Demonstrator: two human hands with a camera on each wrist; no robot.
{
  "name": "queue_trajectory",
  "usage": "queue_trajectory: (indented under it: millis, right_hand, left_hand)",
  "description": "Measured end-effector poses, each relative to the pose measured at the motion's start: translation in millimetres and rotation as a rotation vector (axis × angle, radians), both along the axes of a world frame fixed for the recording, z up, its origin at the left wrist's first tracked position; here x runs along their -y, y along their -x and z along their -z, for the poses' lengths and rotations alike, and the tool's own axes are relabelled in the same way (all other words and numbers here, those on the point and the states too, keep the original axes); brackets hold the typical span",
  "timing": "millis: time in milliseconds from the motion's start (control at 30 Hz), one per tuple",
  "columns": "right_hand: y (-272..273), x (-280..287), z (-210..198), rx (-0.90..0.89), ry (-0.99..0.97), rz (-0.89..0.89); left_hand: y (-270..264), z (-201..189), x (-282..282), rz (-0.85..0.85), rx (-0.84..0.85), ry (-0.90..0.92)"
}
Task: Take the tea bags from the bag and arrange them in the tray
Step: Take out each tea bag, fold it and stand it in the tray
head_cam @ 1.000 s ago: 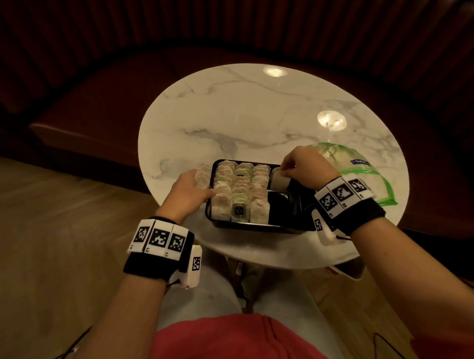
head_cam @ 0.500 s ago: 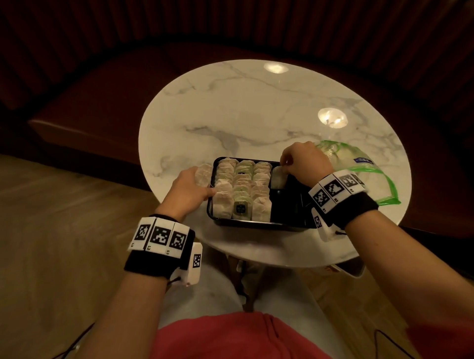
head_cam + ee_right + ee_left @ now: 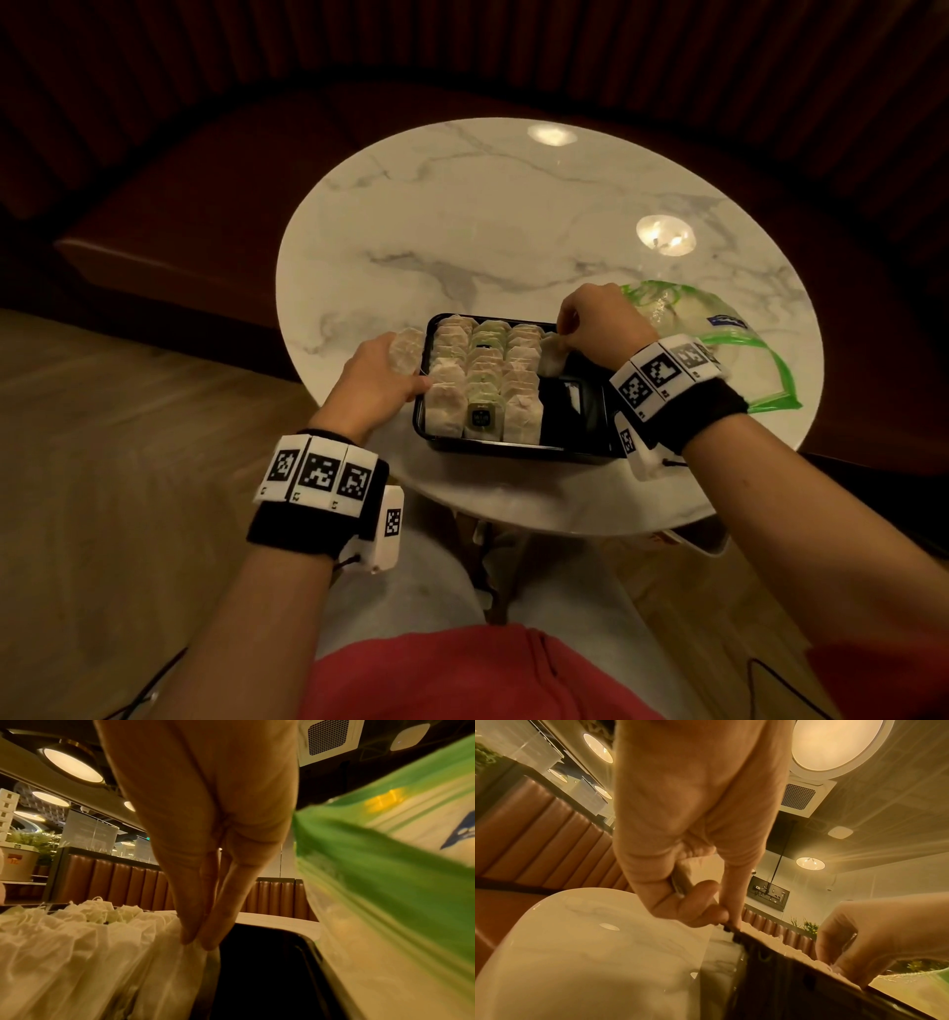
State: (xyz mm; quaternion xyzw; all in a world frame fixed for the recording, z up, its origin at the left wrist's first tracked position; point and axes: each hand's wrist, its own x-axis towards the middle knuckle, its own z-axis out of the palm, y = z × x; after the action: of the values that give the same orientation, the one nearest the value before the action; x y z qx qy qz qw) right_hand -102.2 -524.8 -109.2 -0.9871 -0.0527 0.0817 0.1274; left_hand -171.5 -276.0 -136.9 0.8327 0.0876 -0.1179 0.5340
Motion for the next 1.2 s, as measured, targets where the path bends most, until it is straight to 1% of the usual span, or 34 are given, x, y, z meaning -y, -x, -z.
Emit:
queue_trajectory:
  millis: [267, 400, 467, 500, 633, 700, 800, 933, 1100, 1200]
  right_hand:
    - [0.6, 4.8, -5.0, 0.05, -0.09, 0.07]
    - [6.2, 3.7, -16.2, 0.093, -0.121, 0.04]
    - [14.1, -3.2, -27.3, 0.143, -0.176, -0.017]
    - [18.3, -8.0, -32.2, 0.157, -0.221, -0.046]
    - [37.2, -32.9, -50.3, 0.072, -0.467, -0.155]
    - [43.2, -42.5, -54.8, 0.008, -0.539, -0.215]
    - [45.0, -45.9, -55.7, -0.025, -0.552, -0.268]
    - [45.6, -38.6, -58.3, -0.008, -0.551, -0.247]
    - [51.9, -35.1, -62.0, -0.063, -0.649, -0.171]
    - [55.8, -35.3, -64.2, -0.083, -0.719, -0.126]
  left_hand:
    - [3.7, -9.7, -0.2, -0.025, 0.022, -0.011]
    - [4.0, -20.1, -0.7, -0.047, 0.058, 0.026]
    - [4.9, -27.7, 2.9, -0.035, 0.056, 0.092]
    - [5.6, -31.4, 6.1, -0.023, 0.046, 0.153]
    - [10.4, -42.9, 23.3, 0.052, -0.032, 0.435]
    - [12.7, -45.4, 29.6, 0.137, -0.054, 0.485]
    - [16.6, -47.8, 35.2, 0.257, -0.068, 0.512]
    - [17.9, -49.4, 39.0, 0.291, -0.106, 0.585]
    - [16.7, -54.0, 40.9, 0.264, -0.188, 0.727]
    - [17.7, -54.5, 39.4, 0.282, -0.187, 0.753]
